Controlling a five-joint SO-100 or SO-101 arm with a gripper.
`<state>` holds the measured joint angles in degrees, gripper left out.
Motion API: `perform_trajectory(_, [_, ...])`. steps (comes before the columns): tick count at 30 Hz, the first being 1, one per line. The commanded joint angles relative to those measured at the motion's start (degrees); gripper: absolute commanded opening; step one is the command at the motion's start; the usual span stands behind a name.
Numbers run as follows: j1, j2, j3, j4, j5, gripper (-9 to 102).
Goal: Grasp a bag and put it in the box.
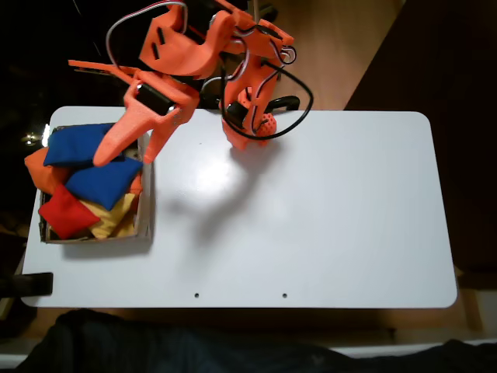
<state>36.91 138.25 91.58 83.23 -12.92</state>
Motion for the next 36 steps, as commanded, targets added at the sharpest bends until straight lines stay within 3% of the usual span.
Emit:
perform_trajectory(1, [-3.43,3.78,0.53,0.18,0.88,85])
perform_trajectory(12, [-12.13,10.9,2.9,-2.37,6.59,85])
perform_trajectory(25, [-25.22,25.58,23.47,-12.57,15.82,85])
perform_trajectory(36, [-31.11,31.11,33.84,-15.21,18.54,83])
